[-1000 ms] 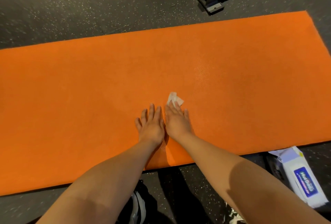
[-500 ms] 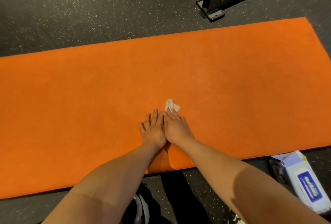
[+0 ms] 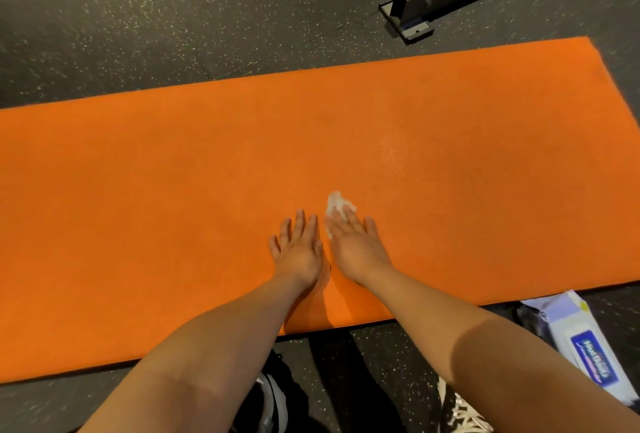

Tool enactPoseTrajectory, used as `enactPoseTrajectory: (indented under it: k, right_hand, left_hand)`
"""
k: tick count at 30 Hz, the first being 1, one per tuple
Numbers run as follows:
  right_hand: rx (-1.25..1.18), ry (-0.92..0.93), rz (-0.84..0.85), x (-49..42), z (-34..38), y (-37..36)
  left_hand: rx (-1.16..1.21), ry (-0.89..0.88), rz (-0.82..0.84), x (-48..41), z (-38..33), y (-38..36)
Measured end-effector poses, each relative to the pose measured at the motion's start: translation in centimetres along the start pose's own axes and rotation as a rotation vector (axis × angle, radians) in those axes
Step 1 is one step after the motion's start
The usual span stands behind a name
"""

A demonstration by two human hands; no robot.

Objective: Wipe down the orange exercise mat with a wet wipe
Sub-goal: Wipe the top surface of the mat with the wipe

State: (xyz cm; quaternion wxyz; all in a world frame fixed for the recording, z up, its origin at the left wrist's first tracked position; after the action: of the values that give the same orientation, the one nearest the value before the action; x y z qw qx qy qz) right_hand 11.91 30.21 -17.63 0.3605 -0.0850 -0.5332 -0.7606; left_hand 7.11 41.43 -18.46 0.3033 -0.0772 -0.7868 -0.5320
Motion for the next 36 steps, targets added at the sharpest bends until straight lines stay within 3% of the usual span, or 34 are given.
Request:
enactPoseTrajectory:
  k: [4, 8, 11, 17, 19, 22, 25, 27, 31, 33, 36]
  right_hand:
    - [-0.074, -0.259, -0.121, 0.0, -2.9, 2.2]
    - [-0.107, -0.019, -0.008, -0.8, 2.1, 0.1]
    - [0.017, 0.101, 0.02, -1.3, 1.5, -0.1]
    - [-0.174, -0.342, -0.22, -2.7, -6.4, 5.0]
    - [-0.195, -0.291, -0.203, -3.5, -4.3, 4.3]
    - [-0.136, -0.003, -0.086, -4.2, 1.4, 1.7]
    - [-0.044, 0.134, -0.028, -4.3, 1.7, 1.3]
    - [0.041, 0.074, -0.071, -4.0, -1.0, 2.2]
    - [-0.09, -0.292, -0.244, -1.9, -7.3, 4.2]
    - [-0.127, -0.317, -0.244, -1.5, -6.3, 3.3]
    - [-0.115, -0.157, -0.132, -1.3, -1.7, 0.8]
  left_hand:
    - [-0.019, 0.019, -0.009, 0.0, -0.2, 0.4]
    - [-0.013, 0.064, -0.066, 0.1, -0.3, 1.2]
    - [-0.036, 0.058, -0.095, -0.3, -0.1, 2.0]
    - [-0.088, 0.067, -0.064, -1.7, 0.0, 2.8]
    - [-0.071, 0.084, -0.085, -2.1, -0.1, 3.3]
    - [-0.048, 0.067, -0.139, -3.1, -0.7, 3.8]
    - [-0.034, 0.014, -0.14, -3.2, -1.1, 3.0]
    - [-0.083, -0.018, -0.13, -2.8, -0.9, 2.4]
    - [-0.092, -0.028, -0.105, -2.3, -1.1, 1.7]
    - [-0.076, -0.021, -0.091, -2.1, -1.5, 1.5]
    - [-0.064, -0.007, -0.099, -1.9, -1.7, 1.5]
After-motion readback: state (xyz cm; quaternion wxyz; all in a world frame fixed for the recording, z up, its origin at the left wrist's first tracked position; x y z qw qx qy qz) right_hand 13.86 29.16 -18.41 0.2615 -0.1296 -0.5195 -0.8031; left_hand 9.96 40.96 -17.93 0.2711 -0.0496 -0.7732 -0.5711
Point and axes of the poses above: each hand's wrist, its own x-axis away from the middle knuckle, its own y-axis out of the back of the hand, z = x × y, the point moved 10 cm from there along -x, towards the middle knuckle, and after that the axes turned 8 degrees about -x, right-handed, at the moved point
